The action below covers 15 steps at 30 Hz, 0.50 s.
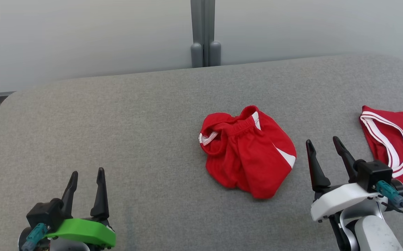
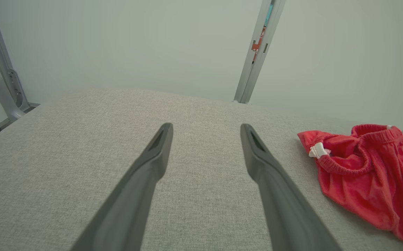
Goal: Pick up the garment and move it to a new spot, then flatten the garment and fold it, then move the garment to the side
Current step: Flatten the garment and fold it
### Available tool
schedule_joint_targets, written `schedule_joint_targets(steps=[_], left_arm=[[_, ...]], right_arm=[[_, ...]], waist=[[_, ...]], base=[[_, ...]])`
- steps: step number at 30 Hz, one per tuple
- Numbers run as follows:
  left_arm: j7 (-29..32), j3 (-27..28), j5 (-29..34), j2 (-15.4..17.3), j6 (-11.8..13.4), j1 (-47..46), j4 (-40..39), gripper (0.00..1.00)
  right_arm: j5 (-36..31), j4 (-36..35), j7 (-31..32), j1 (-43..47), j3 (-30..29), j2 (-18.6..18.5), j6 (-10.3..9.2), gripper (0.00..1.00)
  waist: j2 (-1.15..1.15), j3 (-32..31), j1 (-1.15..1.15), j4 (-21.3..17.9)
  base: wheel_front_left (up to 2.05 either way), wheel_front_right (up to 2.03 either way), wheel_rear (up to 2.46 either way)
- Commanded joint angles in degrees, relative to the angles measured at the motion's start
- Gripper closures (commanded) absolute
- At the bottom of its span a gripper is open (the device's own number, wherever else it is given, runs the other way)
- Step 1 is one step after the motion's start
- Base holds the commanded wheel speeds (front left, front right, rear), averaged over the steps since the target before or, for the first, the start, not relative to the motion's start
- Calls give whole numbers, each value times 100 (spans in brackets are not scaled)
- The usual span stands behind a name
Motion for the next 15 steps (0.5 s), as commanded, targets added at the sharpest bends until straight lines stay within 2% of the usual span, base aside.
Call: schedule_joint_targets(steps=[1, 6, 10, 15], left_arm=[[6, -11, -13, 11, -21, -109, 13, 0], [230, -155, -10, 70, -125, -411, 14, 0], [788, -461, -39, 177, -301, -1000, 87, 0], [1719, -760, -357, 76, -416, -1981, 364, 0]], right_arm=[[-27, -12, -12, -17, 12, 1, -9, 0], [-3, 8, -34, -75, 63, 9, -10, 0], [13, -6, -48, -155, 109, 0, -9, 0], [10, 13, -83, -278, 218, 30, -9, 0]], waist=[[0, 18, 0, -36], [0, 99, 0, -142], [0, 233, 0, -249], [0, 485, 0, -465]], base=[[0, 0, 0], [0, 0, 0], [0, 0, 0], [0, 0, 0]])
